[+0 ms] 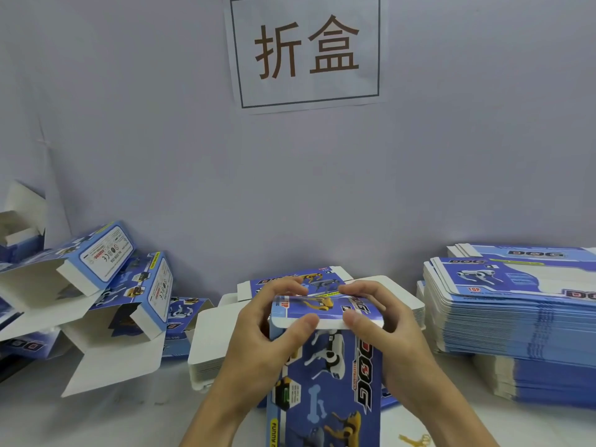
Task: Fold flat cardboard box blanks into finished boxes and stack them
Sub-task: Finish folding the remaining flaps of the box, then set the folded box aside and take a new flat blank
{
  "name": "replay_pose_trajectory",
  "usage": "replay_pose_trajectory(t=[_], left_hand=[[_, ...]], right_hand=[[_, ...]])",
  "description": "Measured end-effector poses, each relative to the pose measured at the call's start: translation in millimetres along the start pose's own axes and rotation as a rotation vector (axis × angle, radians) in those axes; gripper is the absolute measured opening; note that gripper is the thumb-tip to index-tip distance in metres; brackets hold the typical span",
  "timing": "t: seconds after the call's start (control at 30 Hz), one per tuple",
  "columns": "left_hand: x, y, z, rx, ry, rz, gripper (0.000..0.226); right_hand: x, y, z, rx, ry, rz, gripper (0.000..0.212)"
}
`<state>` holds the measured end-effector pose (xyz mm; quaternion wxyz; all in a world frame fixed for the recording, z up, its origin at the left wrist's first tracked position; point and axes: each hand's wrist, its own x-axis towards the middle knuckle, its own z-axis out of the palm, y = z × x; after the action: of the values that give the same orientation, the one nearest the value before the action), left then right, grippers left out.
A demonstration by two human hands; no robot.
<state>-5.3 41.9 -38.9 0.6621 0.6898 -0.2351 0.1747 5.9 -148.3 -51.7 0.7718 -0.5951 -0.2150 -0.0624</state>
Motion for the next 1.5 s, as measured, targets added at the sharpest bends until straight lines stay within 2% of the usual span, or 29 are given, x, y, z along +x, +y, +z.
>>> replay_pose_trajectory(t=[0.07, 0.17, 0.2, 0.27, 0.3, 0.33, 0.4, 0.47, 0.5, 0.53, 0.6, 0.63, 0.67, 0.7, 0.77, 0.8, 0.83, 0.9, 0.97, 1.1, 1.27, 1.33, 1.4, 1.47, 1.5], left_hand=[[1, -1, -2, 0.021, -0.011, -0.009, 0.040], [1, 0, -3, 0.029, -0.026, -0.015, 0.033], [1, 2, -5, 0.034, -0.047, -0.030, 0.037], [2, 6, -11, 0.039, -0.192, -0.132, 0.073], [3, 9, -15, 0.070, -0.286, -0.199, 0.093], [3, 13, -18, 0.138, -0.349, -0.241, 0.103], [3, 23, -24, 0.357, -0.422, -0.261, 0.100], [6, 39, -23, 0.403, -0.392, -0.251, 0.097], [9, 44, -23, 0.341, -0.293, -0.191, 0.094], [14, 45, -28, 0.222, -0.093, -0.082, 0.091], [23, 45, -50, -0.131, 0.426, 0.072, 0.096], [24, 47, -65, -0.223, 0.608, 0.107, 0.099], [22, 46, -78, -0.199, 0.661, 0.100, 0.097], [19, 44, -87, -0.134, 0.605, 0.046, 0.081], [13, 36, -89, -0.063, 0.391, -0.138, 0.034], [11, 30, -84, 0.043, 0.299, -0.202, 0.024], [11, 24, -75, 0.259, 0.198, -0.227, 0.036], [14, 7, -51, 0.740, 0.013, -0.276, 0.067], [15, -4, -31, 0.976, -0.087, -0.336, 0.070], [15, -12, -27, 1.090, -0.138, -0.292, 0.044], [17, -11, -29, 1.217, -0.190, -0.148, 0.033], [16, -5, -25, 1.347, -0.182, -0.088, 0.033], [13, 3, -18, 1.486, -0.080, 0.048, 0.035], [11, 12, 0, 1.520, -0.022, 0.201, 0.032], [9, 17, 13, 1.489, -0.042, 0.259, 0.028]], right_hand=[[-2, -1, -1, -0.015, -0.005, -0.005, 0.058], [-3, -3, 3, -0.099, 0.048, -0.070, 0.031], [-3, -4, 3, -0.117, 0.074, -0.089, 0.025], [-2, -9, 5, -0.111, 0.093, -0.100, 0.019], [-2, -14, 5, -0.075, 0.094, -0.087, 0.023], [-2, -19, 3, 0.006, 0.092, -0.057, 0.031], [-1, -29, -7, 0.235, 0.108, 0.019, 0.047], [-1, -37, -20, 0.319, 0.174, 0.024, 0.053], [-1, -39, -25, 0.305, 0.213, 0.017, 0.053], [-1, -39, -28, 0.280, 0.242, 0.009, 0.051], [-1, -36, -28, 0.229, 0.289, -0.003, 0.044], [0, -34, -26, 0.213, 0.313, -0.011, 0.040], [1, -32, -24, 0.198, 0.328, -0.020, 0.037], [1, -31, -20, 0.177, 0.337, -0.024, 0.037], [3, -25, -13, 0.106, 0.346, -0.007, 0.037], [4, -21, -10, 0.056, 0.342, 0.013, 0.030], [5, -19, -8, -0.008, 0.336, 0.037, 0.022], [8, -13, -8, -0.166, 0.309, 0.085, 0.021], [8, -8, -7, -0.298, 0.275, 0.139, 0.022], [6, -4, -6, -0.429, 0.228, 0.203, 0.020], [7, -4, -3, -0.450, 0.253, 0.204, 0.019], [9, -5, 0, -0.394, 0.264, 0.212, 0.025], [10, -8, 8, -0.255, 0.250, 0.226, 0.034], [12, -12, 20, -0.089, 0.232, 0.203, 0.038], [13, -14, 26, -0.020, 0.250, 0.163, 0.036]])
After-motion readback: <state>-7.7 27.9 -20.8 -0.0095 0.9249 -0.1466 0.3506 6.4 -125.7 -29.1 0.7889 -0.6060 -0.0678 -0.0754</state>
